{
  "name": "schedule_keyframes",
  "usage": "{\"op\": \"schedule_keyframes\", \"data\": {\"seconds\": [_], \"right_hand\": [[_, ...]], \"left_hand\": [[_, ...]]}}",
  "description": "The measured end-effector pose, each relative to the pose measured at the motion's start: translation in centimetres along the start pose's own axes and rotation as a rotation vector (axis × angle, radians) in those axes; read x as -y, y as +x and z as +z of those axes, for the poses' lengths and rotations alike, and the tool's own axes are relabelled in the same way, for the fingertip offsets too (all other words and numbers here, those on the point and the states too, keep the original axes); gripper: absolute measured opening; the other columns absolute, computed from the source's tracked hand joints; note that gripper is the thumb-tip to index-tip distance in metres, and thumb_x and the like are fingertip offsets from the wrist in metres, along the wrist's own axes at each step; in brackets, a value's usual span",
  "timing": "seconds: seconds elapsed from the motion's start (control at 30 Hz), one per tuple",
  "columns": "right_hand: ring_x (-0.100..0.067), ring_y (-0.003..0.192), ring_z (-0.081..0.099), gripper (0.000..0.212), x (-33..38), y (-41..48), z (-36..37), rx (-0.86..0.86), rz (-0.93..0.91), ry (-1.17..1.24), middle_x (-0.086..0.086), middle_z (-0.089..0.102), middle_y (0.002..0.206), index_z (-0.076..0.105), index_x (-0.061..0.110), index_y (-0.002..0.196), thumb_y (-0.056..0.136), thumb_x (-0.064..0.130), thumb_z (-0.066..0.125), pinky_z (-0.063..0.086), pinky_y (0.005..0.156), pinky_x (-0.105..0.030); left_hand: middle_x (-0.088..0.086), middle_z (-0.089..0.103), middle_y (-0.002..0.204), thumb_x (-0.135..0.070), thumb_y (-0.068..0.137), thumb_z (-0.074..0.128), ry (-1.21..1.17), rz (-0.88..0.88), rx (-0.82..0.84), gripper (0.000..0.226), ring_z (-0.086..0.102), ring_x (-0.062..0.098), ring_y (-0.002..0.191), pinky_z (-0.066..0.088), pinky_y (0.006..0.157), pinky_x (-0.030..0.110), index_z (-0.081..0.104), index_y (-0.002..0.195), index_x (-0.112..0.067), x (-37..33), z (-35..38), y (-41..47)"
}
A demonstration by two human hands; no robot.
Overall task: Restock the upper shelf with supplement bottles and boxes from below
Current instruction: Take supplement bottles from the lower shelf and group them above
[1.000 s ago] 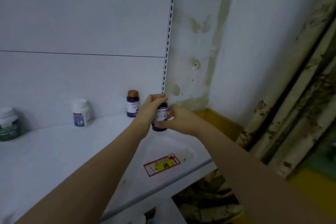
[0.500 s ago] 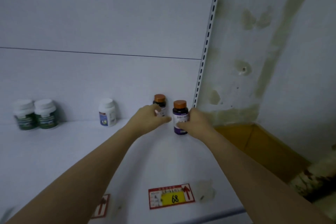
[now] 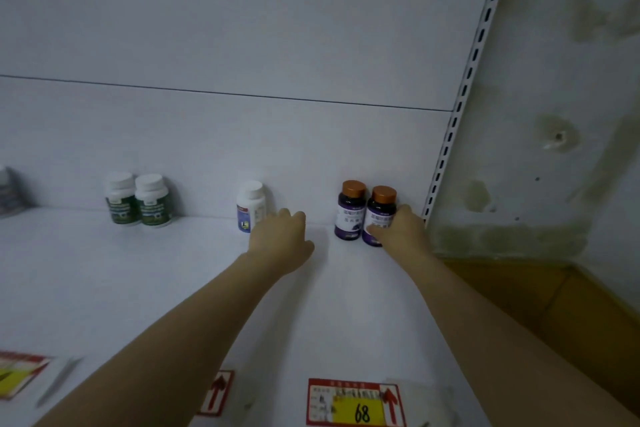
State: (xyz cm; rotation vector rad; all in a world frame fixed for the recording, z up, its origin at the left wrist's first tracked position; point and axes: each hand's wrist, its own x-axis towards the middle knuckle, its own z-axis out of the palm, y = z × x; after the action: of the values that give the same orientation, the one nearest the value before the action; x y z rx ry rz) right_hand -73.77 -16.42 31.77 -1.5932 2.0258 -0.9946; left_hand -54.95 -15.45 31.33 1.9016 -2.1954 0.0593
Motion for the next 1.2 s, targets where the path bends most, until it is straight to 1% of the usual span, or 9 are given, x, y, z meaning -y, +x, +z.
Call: {"op": "schedule_keyframes", "data": {"seconds": [0.4,0.57,0.73,0.83,0.87,0.9,0.97,1.03,1.2], "right_hand": [[-0.031,0.120,0.054,0.060,0.2,1.4,0.1,0.049,-0.024,0.019,-0.016,0.055,0.132,0.040,0.004,0.134,0.083,0.012,0.070,0.045,0.099,-0.039],[-0.032,0.117,0.056,0.059,0.3,1.4,0.2,0.032,-0.021,-0.004,-0.017,0.057,0.129,0.042,0.004,0.133,0.082,0.014,0.071,0.046,0.095,-0.039],[-0.033,0.102,0.061,0.051,-0.5,0.0,-0.9,0.067,0.042,-0.097,-0.020,0.059,0.119,0.049,-0.002,0.121,0.082,0.022,0.072,0.045,0.071,-0.029],[-0.023,0.076,0.054,0.034,-0.8,-1.9,-2.3,0.164,-0.016,-0.348,-0.012,0.057,0.090,0.054,-0.002,0.114,0.089,0.021,0.061,0.040,0.055,-0.024],[-0.021,0.075,0.053,0.032,-0.7,-2.7,-2.7,0.196,-0.035,-0.431,-0.008,0.054,0.085,0.053,-0.002,0.114,0.091,0.020,0.057,0.038,0.052,-0.024],[-0.023,0.081,0.056,0.032,-0.6,-3.5,-3.2,0.231,-0.060,-0.508,-0.008,0.056,0.089,0.052,-0.001,0.117,0.092,0.020,0.054,0.041,0.056,-0.025],[-0.027,0.109,0.056,0.039,-0.1,-5.3,-4.0,0.304,-0.093,-0.623,-0.013,0.056,0.121,0.048,0.001,0.127,0.093,0.022,0.051,0.048,0.079,-0.029],[-0.028,0.123,0.049,0.048,0.8,-7.7,-4.8,0.354,-0.097,-0.680,-0.015,0.048,0.138,0.044,0.003,0.135,0.093,0.023,0.052,0.044,0.095,-0.029],[-0.027,0.127,0.046,0.052,3.5,-14.8,-5.3,0.356,-0.103,-0.697,-0.014,0.045,0.142,0.041,0.004,0.140,0.093,0.025,0.053,0.041,0.099,-0.030]], "left_hand": [[0.010,0.056,0.112,-0.038,0.093,0.048,0.035,0.004,0.018,0.036,0.055,0.027,0.101,0.044,0.075,0.032,0.048,0.116,-0.010,-0.9,0.9,0.2],[0.010,0.055,0.113,-0.040,0.093,0.047,0.031,-0.016,0.008,0.038,0.054,0.027,0.103,0.043,0.074,0.032,0.047,0.117,-0.011,-0.9,0.4,-1.0],[0.009,0.054,0.119,-0.039,0.091,0.049,0.063,-0.054,0.004,0.038,0.054,0.030,0.109,0.045,0.078,0.036,0.048,0.116,-0.010,0.0,-0.4,-2.6],[0.009,0.055,0.122,-0.034,0.090,0.051,0.085,-0.079,0.000,0.035,0.055,0.030,0.109,0.046,0.083,0.037,0.049,0.116,-0.010,0.7,-1.3,-3.9],[0.009,0.056,0.122,-0.033,0.090,0.051,0.090,-0.082,0.003,0.034,0.055,0.030,0.109,0.046,0.085,0.038,0.049,0.116,-0.011,0.9,-1.6,-4.4],[0.009,0.056,0.122,-0.032,0.090,0.051,0.094,-0.080,0.009,0.034,0.056,0.029,0.108,0.047,0.086,0.038,0.049,0.117,-0.011,1.0,-1.9,-5.0],[0.010,0.056,0.123,-0.033,0.090,0.052,0.099,-0.069,0.028,0.037,0.056,0.029,0.108,0.049,0.087,0.039,0.048,0.120,-0.011,1.5,-2.5,-6.4],[0.011,0.056,0.122,-0.034,0.090,0.052,0.096,-0.061,0.041,0.039,0.056,0.029,0.107,0.049,0.084,0.038,0.047,0.121,-0.012,2.1,-3.3,-7.9],[0.010,0.056,0.119,-0.037,0.089,0.052,0.058,-0.027,0.057,0.042,0.054,0.028,0.108,0.045,0.082,0.036,0.047,0.124,-0.014,5.2,-6.0,-12.9]]}}
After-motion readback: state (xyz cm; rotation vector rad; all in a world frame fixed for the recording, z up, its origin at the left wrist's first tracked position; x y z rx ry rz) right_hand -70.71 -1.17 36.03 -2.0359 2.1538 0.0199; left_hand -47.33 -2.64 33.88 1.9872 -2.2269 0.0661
